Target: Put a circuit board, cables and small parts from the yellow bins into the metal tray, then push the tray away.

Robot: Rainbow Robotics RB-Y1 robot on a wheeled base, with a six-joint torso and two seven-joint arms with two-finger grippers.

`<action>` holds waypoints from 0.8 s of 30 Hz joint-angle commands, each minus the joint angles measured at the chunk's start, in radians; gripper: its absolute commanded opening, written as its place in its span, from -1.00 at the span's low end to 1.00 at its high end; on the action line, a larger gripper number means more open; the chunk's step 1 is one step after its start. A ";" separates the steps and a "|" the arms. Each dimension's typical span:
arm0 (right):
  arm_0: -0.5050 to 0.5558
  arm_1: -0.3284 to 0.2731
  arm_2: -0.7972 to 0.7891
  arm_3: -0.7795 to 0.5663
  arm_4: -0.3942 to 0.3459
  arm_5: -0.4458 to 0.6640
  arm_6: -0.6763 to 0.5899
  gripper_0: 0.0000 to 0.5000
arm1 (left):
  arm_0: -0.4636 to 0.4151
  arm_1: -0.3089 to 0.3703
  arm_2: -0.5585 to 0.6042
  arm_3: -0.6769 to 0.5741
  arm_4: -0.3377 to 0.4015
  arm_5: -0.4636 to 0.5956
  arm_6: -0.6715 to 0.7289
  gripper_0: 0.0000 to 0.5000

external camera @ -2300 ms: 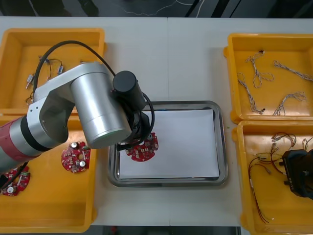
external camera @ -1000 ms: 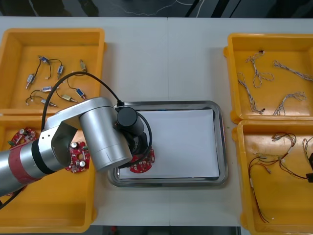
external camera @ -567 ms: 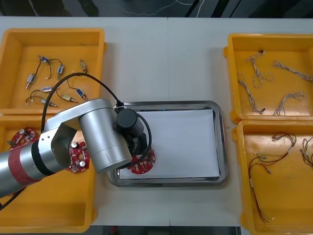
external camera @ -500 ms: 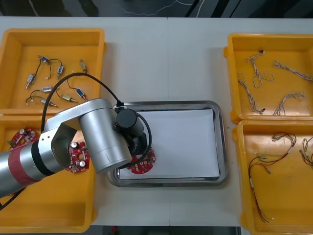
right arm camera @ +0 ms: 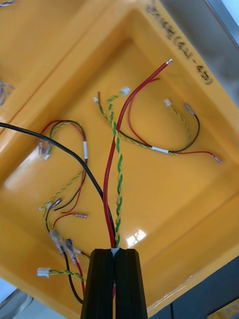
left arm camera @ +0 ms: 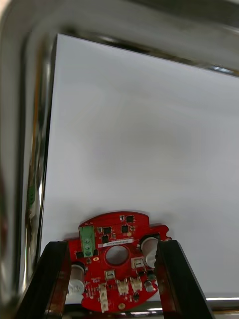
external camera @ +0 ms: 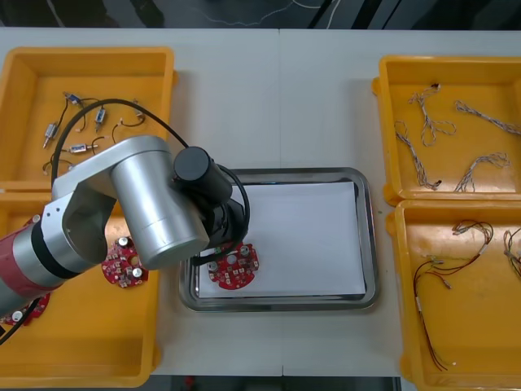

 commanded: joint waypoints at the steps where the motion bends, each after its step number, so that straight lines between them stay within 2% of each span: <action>1: -0.089 -0.081 -0.030 0.030 -0.082 0.008 0.180 -1.00 | 0.008 0.038 0.104 -0.082 0.053 0.063 0.012 1.00; 5: -0.132 -0.115 -0.024 0.059 -0.148 0.008 0.299 -1.00 | -0.009 0.058 0.185 -0.104 0.119 0.117 0.015 1.00; 10: -0.182 -0.127 0.006 0.085 -0.203 0.008 0.397 -1.00 | -0.045 0.075 0.271 -0.105 0.188 0.198 0.009 1.00; 11: -0.210 -0.127 0.026 0.088 -0.211 0.008 0.433 -1.00 | -0.055 0.084 0.319 -0.107 0.218 0.232 0.003 1.00; 16: -0.293 -0.127 0.101 0.090 -0.215 0.008 0.508 -1.00 | -0.081 0.139 0.434 -0.105 0.301 0.307 -0.017 1.00; 20: -0.362 -0.138 0.177 0.088 -0.218 0.008 0.555 -1.00 | -0.081 0.201 0.515 -0.085 0.370 0.324 -0.030 1.00; 24: -0.411 -0.138 0.248 0.085 -0.215 0.008 0.600 -1.00 | -0.081 0.251 0.560 -0.047 0.395 0.333 -0.040 1.00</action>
